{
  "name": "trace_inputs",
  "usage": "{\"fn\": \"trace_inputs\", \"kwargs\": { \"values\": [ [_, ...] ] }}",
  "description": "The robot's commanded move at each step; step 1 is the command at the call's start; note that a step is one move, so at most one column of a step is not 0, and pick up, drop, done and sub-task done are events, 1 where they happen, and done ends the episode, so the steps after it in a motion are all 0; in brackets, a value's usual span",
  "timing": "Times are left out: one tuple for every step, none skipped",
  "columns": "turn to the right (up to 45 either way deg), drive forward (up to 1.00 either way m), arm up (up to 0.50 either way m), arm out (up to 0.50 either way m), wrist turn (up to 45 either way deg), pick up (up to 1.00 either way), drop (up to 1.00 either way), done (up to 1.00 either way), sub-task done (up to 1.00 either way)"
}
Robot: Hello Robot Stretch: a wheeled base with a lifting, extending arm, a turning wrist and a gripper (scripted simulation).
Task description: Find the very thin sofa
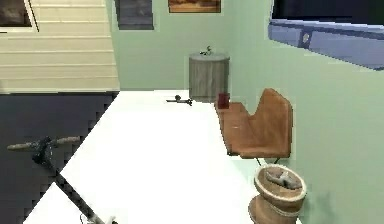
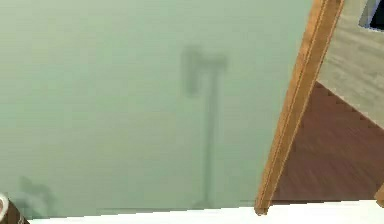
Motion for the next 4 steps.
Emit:
{"fn": "trace_inputs", "kwargs": {
  "values": [
    [45.0,0.0,0.0,0.0,0.0,0.0,0.0,0.0,0.0],
    [39.0,0.0,0.0,0.0,0.0,0.0,0.0,0.0,0.0],
    [0.0,0.05,0.0,0.0,0.0,0.0,0.0,0.0,0.0],
    [-45.0,0.0,0.0,0.0,0.0,0.0,0.0,0.0,0.0]
  ]
}}
